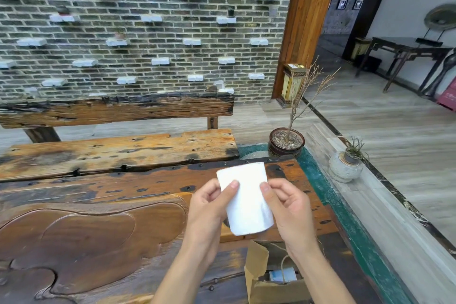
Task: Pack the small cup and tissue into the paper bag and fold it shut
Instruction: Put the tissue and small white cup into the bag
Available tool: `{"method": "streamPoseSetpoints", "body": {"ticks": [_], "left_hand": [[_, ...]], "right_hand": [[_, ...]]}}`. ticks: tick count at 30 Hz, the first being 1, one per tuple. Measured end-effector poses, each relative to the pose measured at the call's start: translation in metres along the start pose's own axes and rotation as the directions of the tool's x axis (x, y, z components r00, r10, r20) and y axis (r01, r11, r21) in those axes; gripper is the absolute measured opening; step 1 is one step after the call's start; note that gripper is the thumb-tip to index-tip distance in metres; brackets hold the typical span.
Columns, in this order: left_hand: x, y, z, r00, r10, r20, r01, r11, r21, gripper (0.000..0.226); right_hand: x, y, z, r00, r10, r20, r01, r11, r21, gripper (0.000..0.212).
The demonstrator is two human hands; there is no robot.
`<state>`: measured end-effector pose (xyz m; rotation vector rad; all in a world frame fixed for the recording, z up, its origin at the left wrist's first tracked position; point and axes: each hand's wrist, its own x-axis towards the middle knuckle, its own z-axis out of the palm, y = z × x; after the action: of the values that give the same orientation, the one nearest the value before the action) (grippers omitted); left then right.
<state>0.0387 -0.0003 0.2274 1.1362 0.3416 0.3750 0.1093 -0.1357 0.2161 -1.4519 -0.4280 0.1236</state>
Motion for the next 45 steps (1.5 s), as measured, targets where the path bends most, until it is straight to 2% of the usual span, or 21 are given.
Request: {"method": "streamPoseSetpoints", "body": {"ticks": [2, 4, 6, 8, 12, 17, 20, 22, 25, 28, 30, 35, 39, 42, 45], "left_hand": [[-0.002, -0.009, 0.004, 0.994, 0.034, -0.104, -0.034, 0.999, 0.004, 0.015], [-0.001, -0.016, 0.006, 0.984, 0.068, -0.162, -0.063, 0.997, 0.035, 0.015], [0.0, -0.019, 0.007, 0.98, 0.099, -0.174, -0.088, 0.994, 0.069, 0.02], [0.001, -0.022, 0.01, 0.976, 0.137, -0.168, -0.122, 0.988, 0.094, 0.023], [0.004, -0.026, 0.009, 0.956, 0.214, -0.202, -0.181, 0.969, 0.169, 0.027], [0.008, -0.026, 0.007, 0.965, 0.177, -0.192, -0.154, 0.98, 0.127, 0.024], [0.007, -0.03, 0.008, 0.965, 0.161, -0.207, -0.139, 0.983, 0.119, 0.026], [0.008, -0.031, 0.007, 0.967, 0.142, -0.21, -0.12, 0.986, 0.111, 0.027], [0.009, -0.032, 0.003, 0.977, 0.121, -0.174, -0.101, 0.988, 0.118, 0.027], [0.009, -0.037, 0.002, 0.982, 0.118, -0.145, -0.101, 0.988, 0.119, 0.028], [0.007, -0.04, 0.005, 0.983, 0.129, -0.127, -0.112, 0.985, 0.134, 0.027], [0.005, -0.049, 0.006, 0.974, 0.186, -0.129, -0.156, 0.965, 0.212, 0.03], [0.006, -0.059, 0.001, 0.981, 0.146, -0.129, -0.113, 0.965, 0.236, 0.032], [0.007, -0.07, -0.004, 0.993, 0.117, -0.029, -0.103, 0.947, 0.303, 0.027], [0.007, -0.09, -0.013, 0.999, 0.024, 0.045, -0.04, 0.924, 0.381, 0.026]], "right_hand": [[-0.003, 0.0, 0.003, 1.0, -0.018, -0.009, 0.017, 0.999, -0.027, 0.022], [-0.006, -0.002, 0.007, 0.999, -0.029, 0.016, 0.029, 0.999, -0.031, 0.033], [-0.006, -0.003, 0.012, 0.999, 0.029, 0.035, -0.03, 0.999, 0.03, 0.045], [-0.003, -0.001, 0.019, 0.998, 0.066, 0.014, -0.067, 0.996, 0.056, 0.047], [-0.002, 0.006, 0.029, 0.996, -0.018, -0.083, 0.007, 0.991, -0.134, 0.064], [0.0, 0.01, 0.026, 0.995, -0.019, -0.101, 0.004, 0.989, -0.147, 0.067], [0.001, 0.007, 0.025, 0.991, 0.063, -0.118, -0.071, 0.996, -0.062, 0.055], [0.001, 0.003, 0.02, 0.975, 0.215, -0.064, -0.211, 0.976, 0.057, 0.044], [0.002, 0.0, 0.011, 0.874, 0.466, 0.135, -0.484, 0.856, 0.178, 0.044], [-0.002, 0.0, 0.007, 0.781, 0.552, 0.291, -0.623, 0.717, 0.312, 0.04], [-0.004, 0.003, 0.006, 0.765, 0.574, 0.29, -0.644, 0.694, 0.324, 0.04], [-0.005, 0.008, -0.002, 0.771, 0.595, 0.227, -0.637, 0.713, 0.294, 0.037], [-0.001, 0.014, -0.024, 0.75, 0.64, 0.166, -0.658, 0.696, 0.286, 0.037], [0.001, 0.023, -0.048, 0.716, 0.686, 0.129, -0.689, 0.663, 0.292, 0.04], [-0.001, 0.036, -0.076, 0.69, 0.717, 0.099, -0.712, 0.647, 0.273, 0.041]]}}
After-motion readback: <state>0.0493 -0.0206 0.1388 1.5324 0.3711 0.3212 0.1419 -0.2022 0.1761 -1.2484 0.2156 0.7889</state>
